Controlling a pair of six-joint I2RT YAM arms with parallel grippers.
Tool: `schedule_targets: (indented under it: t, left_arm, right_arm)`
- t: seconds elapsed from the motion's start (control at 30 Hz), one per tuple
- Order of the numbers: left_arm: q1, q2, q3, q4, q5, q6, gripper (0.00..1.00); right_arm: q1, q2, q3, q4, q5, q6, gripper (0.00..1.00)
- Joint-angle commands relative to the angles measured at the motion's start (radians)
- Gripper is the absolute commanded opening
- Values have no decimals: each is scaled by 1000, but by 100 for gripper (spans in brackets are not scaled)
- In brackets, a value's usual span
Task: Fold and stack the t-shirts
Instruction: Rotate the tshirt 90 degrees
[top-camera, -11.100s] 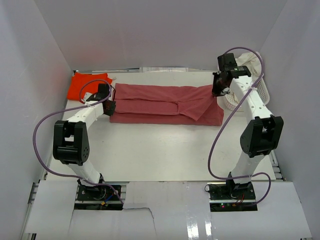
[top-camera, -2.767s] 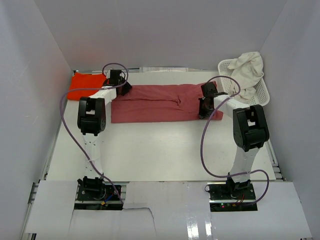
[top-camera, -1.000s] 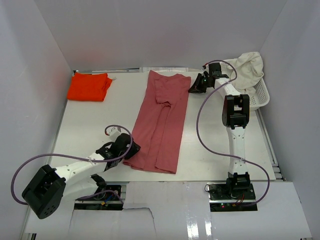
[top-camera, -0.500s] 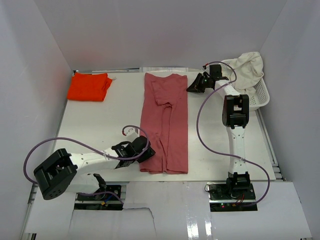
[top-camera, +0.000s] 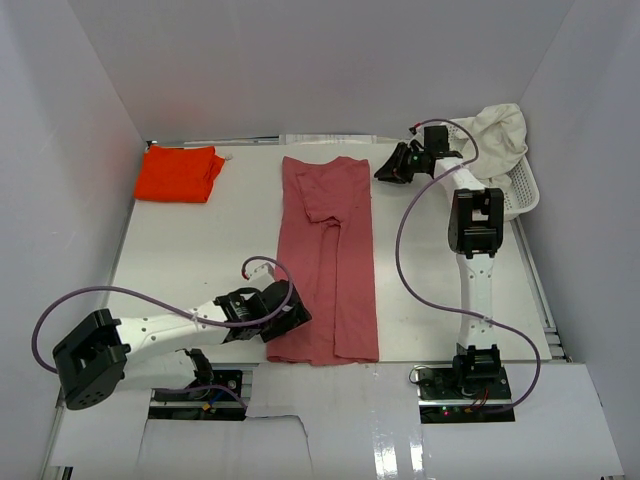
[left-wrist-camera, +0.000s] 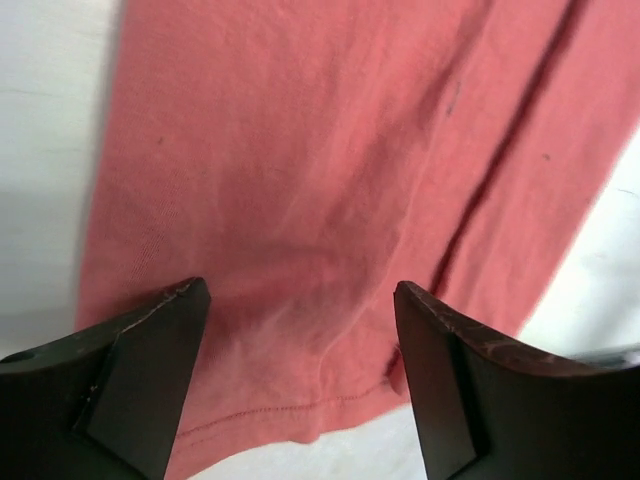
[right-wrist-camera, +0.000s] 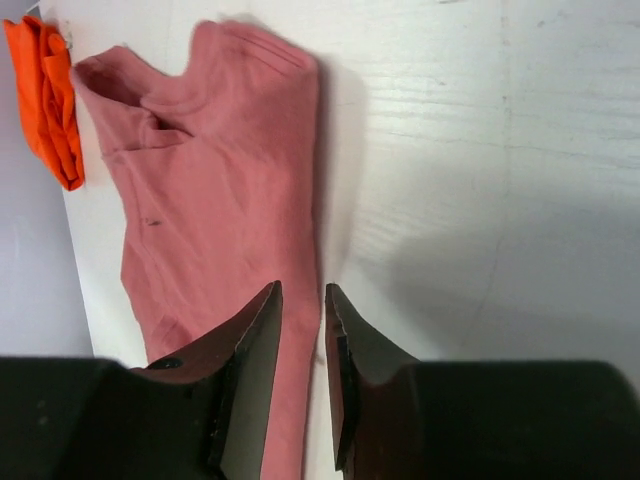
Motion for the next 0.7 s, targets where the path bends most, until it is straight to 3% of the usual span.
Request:
schedule_targets:
  t: [0.0, 0.17, 0.37, 0.5, 0.57, 0.6, 0.63, 0.67]
  left_arm:
    - [-7, 7, 93, -276, -111, 53, 87]
    - [-5, 65, 333, -422, -295, 162, 90]
    - [-5, 150, 456, -371, -204, 227, 92]
    - [22, 177, 514, -325, -294, 277, 98]
    - [85, 170, 511, -203, -233, 381, 98]
    - [190, 173, 507, -134, -163, 474, 95]
    - [246, 179, 504, -19, -7, 507, 91]
    - [290, 211, 523, 11, 35, 527, 86]
  right_arm:
    - [-15, -169, -10, 47, -40, -36, 31]
    - [-16, -355, -89, 18, -25, -93, 34]
    - [-12, -612, -328, -15, 5, -168, 36]
    - [1, -777, -563, 8, 21, -185, 36]
    - [16, -850, -679, 8, 35, -193, 35]
    - [27, -869, -709, 2, 41, -214, 35]
    - [56, -884, -733, -25, 76, -228, 35]
    - [73, -907, -752, -44, 100, -239, 36]
